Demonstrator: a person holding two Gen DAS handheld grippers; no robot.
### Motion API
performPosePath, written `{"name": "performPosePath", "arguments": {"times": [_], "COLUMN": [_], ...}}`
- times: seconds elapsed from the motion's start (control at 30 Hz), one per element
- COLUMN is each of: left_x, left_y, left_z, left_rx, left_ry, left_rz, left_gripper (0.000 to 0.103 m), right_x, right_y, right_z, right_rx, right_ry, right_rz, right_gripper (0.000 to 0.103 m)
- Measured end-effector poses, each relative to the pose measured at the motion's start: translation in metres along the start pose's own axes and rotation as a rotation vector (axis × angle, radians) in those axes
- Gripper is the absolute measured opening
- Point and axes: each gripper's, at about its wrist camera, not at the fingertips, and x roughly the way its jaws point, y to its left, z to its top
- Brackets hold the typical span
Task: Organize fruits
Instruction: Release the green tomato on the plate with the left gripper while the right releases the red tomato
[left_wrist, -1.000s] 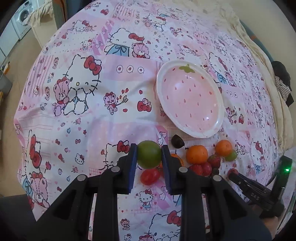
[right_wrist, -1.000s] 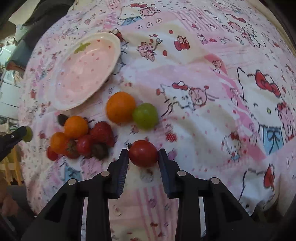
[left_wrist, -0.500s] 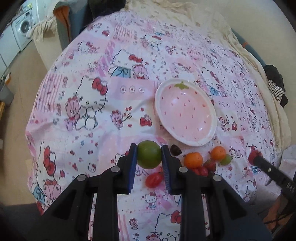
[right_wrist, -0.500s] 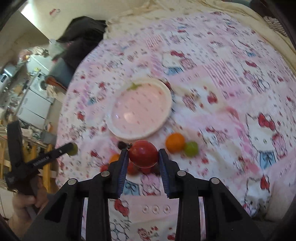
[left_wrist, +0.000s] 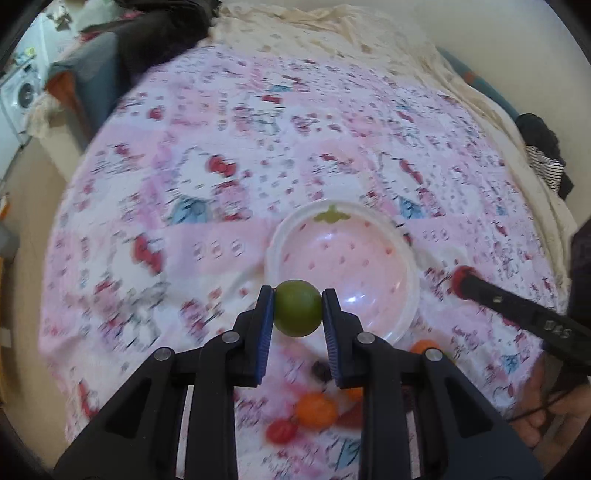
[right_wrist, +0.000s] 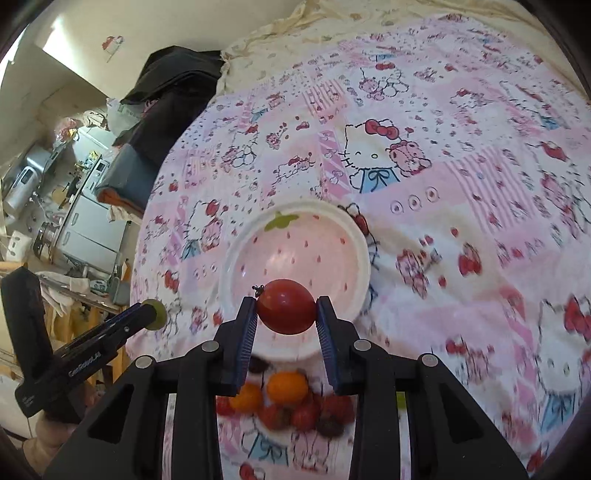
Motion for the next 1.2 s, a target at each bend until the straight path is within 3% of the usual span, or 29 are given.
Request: {"name": "performPosePath", "arguments": {"times": [0.2,0.43,0.9,0.97,1.03,1.07,1.13,1.2], "left_x": [0.053,0.099,0.130,0.132,0.133,0.132,0.129,0.125], "left_y": [-0.008,-0.015,-0.017,-0.020,-0.022,-0.024,-0.026,-0.028], "left_z": [0.023,0.021,0.019,0.020,0.020,0.020,0.020,0.021], "left_rx": [0.036,0.078,0.083,0.092,0.101,0.104,0.112,0.126], "left_ry": [0.052,0.097,0.113,0.106,0.107,0.104,0.085,0.067], "left_rz": [0.007,0.041,0.042,0.052,0.059,0.062,0.079,0.095], "left_gripper": [0.022,0.022,0.023,0.024,0.033,0.037,0.057,0.063], "right_x": [0.045,0.097,0.119,0.117,0.114,0.113,0.110,0.106], "right_y": [-0.007,-0.027,-0.042,-0.043,-0.044,-0.045,-0.043,-0.042], "right_z": [0.031,0.037,0.039,0.039,0.040,0.040,0.041,0.043], "right_rx": [0.002,0.077,0.163,0.176,0.190,0.189,0.178,0.177], "right_ry": [0.047,0.135,0.179,0.179,0.166,0.163,0.158,0.145], "right_rz": [0.000,0.000,0.016,0.027,0.033,0.032,0.033,0.035], "right_gripper": [0.034,0.034,0.037,0.044,0.056,0.056,0.056,0.056]}}
